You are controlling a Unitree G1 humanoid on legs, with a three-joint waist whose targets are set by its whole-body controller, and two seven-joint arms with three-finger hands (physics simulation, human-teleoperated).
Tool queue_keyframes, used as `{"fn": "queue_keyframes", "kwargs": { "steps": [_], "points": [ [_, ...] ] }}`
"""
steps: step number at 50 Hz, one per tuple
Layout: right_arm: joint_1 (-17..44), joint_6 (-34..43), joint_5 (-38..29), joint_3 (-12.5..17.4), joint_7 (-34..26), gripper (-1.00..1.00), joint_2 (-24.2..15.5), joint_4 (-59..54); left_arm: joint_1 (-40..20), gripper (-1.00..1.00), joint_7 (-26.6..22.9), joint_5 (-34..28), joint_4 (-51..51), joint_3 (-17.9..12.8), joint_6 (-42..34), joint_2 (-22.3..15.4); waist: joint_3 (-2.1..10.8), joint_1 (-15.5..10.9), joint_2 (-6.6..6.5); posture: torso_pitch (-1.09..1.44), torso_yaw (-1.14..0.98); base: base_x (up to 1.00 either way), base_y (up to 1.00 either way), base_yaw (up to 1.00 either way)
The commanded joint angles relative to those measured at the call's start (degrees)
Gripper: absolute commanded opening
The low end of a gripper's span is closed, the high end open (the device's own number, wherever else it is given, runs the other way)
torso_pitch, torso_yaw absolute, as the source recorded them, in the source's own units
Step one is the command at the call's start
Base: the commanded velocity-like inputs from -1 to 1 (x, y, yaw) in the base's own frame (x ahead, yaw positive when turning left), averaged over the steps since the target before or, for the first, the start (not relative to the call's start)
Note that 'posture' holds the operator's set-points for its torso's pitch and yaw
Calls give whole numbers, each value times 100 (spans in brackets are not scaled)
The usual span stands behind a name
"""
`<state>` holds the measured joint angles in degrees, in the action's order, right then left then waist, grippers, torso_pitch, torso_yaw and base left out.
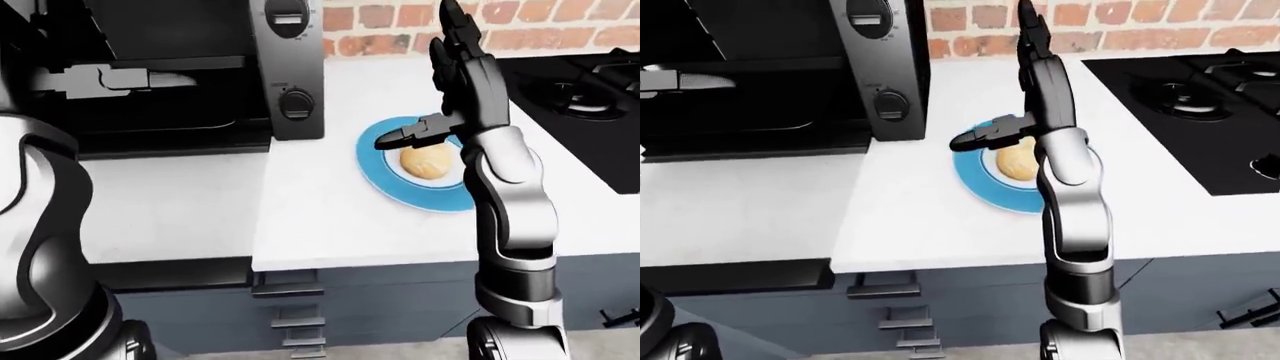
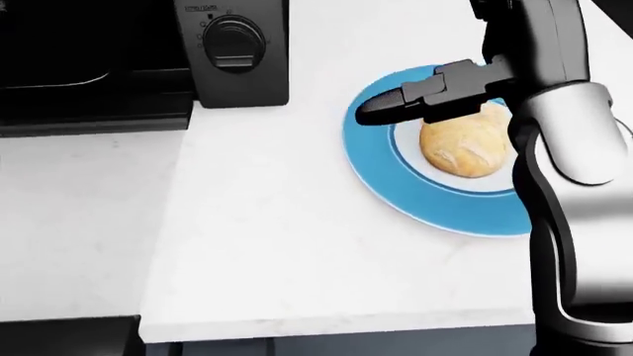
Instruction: Place the bread on the tray of the toaster oven.
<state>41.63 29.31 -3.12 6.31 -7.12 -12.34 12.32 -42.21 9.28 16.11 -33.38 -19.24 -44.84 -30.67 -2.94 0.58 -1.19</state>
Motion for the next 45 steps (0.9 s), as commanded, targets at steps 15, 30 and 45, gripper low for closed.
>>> {"fn": "queue_keyframes", "kwargs": {
  "steps": [15,30,45],
  "points": [
    [143,-291,17,34,64,100,-50,147,-167,100,22,-158,17,5,198,1,175,-129,15,0,0,0,0,18],
    [170,-165,-67,49,33,100,-77,214,-142,100,39,-118,-17,-47,185,-58,145,-56,92,0,0,0,16,0],
    [156,-190,106,99,159,100,-85,296,-168,100,19,-232,11,-7,203,-12,-37,19,-105,0,0,0,14,0]
  ]
}}
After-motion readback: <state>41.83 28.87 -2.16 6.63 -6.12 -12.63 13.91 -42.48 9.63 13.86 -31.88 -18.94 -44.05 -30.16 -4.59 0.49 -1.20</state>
